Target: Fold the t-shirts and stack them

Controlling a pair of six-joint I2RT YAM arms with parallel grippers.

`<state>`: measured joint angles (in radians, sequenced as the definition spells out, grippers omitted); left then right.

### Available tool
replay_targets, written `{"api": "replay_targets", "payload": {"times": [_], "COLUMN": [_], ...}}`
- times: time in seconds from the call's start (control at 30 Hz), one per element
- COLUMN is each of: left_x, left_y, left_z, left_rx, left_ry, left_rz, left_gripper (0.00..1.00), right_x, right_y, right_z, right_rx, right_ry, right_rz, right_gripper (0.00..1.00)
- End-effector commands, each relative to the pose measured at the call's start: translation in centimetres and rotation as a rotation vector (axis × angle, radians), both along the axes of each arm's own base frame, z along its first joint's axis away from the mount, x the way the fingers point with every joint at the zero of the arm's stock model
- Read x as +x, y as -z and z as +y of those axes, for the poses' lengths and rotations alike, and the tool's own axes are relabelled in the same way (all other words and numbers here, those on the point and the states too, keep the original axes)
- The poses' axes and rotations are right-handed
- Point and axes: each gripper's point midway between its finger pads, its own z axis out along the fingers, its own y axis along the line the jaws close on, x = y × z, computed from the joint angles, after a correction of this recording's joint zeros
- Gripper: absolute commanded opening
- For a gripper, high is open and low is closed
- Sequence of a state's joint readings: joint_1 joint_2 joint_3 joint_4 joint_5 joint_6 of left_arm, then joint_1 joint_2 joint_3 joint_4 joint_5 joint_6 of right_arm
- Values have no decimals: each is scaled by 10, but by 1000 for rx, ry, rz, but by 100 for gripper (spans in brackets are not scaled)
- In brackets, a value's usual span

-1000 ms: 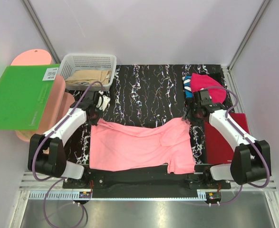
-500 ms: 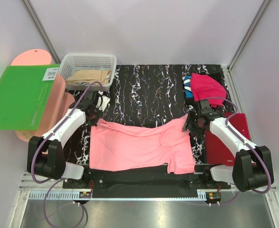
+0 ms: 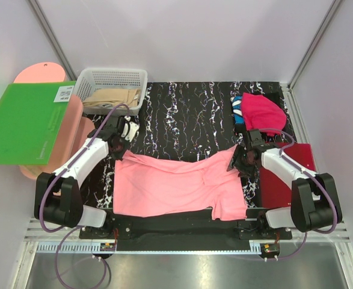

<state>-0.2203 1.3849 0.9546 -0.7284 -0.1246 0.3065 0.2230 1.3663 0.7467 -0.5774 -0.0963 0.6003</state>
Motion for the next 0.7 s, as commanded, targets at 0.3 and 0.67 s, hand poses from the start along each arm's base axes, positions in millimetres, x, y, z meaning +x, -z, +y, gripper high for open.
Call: {"api": "replay_targets", "payload": {"times": [0.3,0.67], "left_x": [0,3], "left_y": [2,-3], "left_z": [-3,-2], "left_rx": [-26,-16], "left_ry": [2,3], "left_rz": [-5,-23], "left_gripper": [0,0], "right_x": [-11,-28], "right_y": [-21,-56], "right_z": [-10,-15], "right_rx": [-11,3], "right_ry": [99,129], "right_rz": [-52,-93], "right_gripper": [59,52]}}
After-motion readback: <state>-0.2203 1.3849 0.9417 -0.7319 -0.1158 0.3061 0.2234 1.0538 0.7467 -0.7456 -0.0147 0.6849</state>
